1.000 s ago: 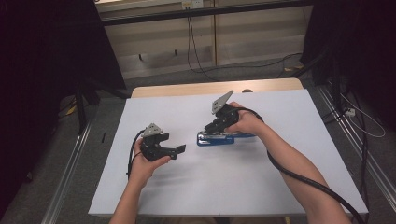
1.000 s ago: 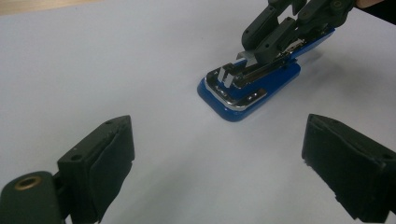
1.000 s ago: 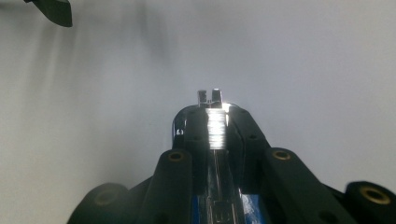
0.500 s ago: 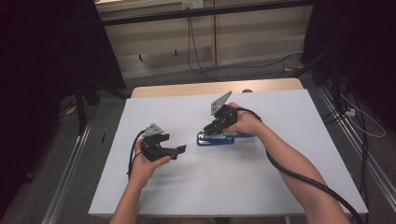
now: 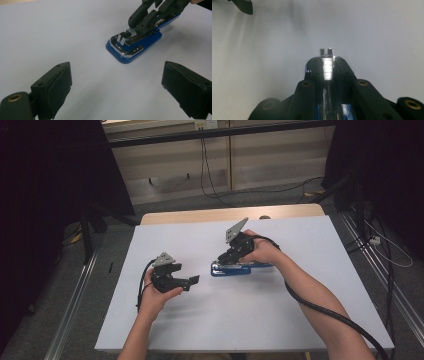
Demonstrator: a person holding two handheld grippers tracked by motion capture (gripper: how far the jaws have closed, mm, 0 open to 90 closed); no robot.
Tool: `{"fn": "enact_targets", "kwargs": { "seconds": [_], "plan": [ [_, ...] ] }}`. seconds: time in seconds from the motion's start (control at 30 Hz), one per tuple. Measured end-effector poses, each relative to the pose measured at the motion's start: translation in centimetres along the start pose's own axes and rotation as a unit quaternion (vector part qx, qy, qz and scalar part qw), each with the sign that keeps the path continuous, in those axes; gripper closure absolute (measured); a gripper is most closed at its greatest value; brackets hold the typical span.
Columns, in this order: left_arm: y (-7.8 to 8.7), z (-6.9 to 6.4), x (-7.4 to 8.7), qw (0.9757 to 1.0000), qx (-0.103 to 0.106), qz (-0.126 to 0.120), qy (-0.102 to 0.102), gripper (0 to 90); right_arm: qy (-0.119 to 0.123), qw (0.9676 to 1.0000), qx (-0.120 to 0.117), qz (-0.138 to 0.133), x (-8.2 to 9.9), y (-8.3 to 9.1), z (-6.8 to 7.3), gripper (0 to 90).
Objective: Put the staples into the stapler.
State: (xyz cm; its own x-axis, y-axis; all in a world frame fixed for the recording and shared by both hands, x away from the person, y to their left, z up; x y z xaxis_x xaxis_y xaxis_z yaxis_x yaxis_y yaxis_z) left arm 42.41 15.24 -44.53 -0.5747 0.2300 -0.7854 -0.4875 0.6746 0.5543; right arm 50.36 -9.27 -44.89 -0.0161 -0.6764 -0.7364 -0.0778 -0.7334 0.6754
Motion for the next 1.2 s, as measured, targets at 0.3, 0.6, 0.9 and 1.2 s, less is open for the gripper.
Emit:
{"fn": "enact_targets", "kwargs": {
  "seconds": [0.3, 0.6, 0.9, 1.2],
  "plan": [
    [-0.05, -0.02, 0.0, 1.0, 0.001, 0.001, 0.0, 9.6, 0.003, 1.0, -0.003, 0.001, -0.1, -0.3, 0.17, 79.1],
    [0.01, 0.05, 0.02, 1.0, 0.0, 0.0, 0.001, 9.6, 0.001, 1.0, 0.001, -0.001, -0.05, 0.07, 0.0, 79.1],
    [-0.07, 0.01, 0.04, 1.0, 0.0, 0.002, 0.0, 9.4, 0.001, 1.0, -0.003, 0.001, 0.08, -0.11, 0.01, 79.1],
    [-0.04, 0.02, 0.01, 1.0, 0.0, 0.002, -0.001, 9.4, 0.001, 1.0, -0.001, 0.0, 0.01, 0.13, -0.05, 79.1]
  ]
}}
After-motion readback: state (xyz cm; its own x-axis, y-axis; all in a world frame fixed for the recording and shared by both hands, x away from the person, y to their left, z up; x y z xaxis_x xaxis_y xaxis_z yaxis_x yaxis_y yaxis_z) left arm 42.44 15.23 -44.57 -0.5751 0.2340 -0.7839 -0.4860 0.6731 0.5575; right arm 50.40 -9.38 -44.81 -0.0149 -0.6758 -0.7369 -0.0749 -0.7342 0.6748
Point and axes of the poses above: each handheld gripper's, and its own axes: y roughly backward along the jaws, x roughly out of its underside, z roughly to its left, the point moved 3 cm from there along -y, roughly forward along the jaws, and after that the axes turned 8 degrees about y, right-handed, at the moved point
